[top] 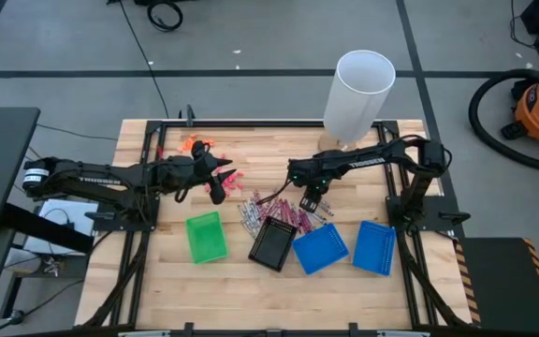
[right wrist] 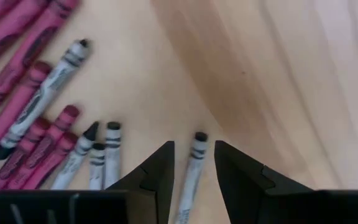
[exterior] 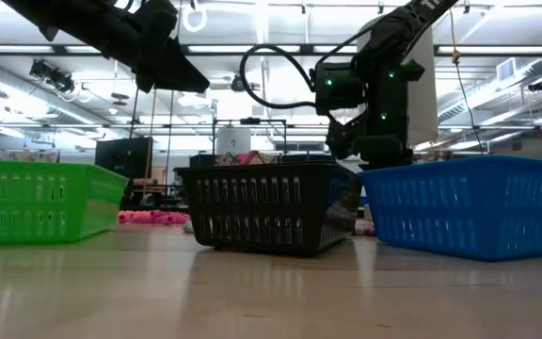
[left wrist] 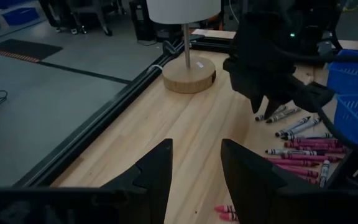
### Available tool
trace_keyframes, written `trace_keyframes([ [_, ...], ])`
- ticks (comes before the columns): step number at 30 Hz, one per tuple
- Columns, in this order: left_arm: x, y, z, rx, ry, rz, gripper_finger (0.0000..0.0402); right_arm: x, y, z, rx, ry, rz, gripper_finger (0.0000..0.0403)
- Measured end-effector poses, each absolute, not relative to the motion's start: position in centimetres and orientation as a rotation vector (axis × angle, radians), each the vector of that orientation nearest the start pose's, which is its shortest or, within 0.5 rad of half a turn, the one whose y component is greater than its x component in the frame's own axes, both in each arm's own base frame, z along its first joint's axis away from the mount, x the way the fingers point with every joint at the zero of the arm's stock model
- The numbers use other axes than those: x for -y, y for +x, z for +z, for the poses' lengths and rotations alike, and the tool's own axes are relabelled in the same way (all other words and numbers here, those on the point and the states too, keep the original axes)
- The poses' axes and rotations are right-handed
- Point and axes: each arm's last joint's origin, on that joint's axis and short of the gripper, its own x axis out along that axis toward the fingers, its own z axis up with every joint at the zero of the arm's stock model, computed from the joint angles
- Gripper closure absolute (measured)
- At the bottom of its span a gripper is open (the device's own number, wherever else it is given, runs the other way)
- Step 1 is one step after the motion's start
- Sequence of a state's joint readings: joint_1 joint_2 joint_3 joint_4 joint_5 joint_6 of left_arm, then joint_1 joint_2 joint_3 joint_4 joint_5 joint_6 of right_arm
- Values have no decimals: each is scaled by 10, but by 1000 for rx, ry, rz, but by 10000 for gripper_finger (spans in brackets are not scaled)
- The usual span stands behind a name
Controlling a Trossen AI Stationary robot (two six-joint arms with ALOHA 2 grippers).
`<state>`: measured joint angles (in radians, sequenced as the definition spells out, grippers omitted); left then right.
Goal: Sort crayons
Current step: Put the black crayon into the right blue bin
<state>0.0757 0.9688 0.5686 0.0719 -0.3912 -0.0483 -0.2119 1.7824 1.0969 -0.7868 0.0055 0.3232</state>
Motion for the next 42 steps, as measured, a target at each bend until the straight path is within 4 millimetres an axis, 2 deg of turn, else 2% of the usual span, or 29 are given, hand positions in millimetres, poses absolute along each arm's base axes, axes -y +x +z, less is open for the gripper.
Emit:
trace_keyframes([
  [21, -27, 207, 250, -320, 12, 468, 253, 68, 296, 142, -1426, 456, -461, 284],
  [35, -27, 207, 250, -322, 22, 466, 253, 75, 295, 142, -1414, 433, -459, 374],
  [42, -27, 207, 250, -312, -18, 471, 253, 77, 295, 142, -1409, 403, -458, 373],
])
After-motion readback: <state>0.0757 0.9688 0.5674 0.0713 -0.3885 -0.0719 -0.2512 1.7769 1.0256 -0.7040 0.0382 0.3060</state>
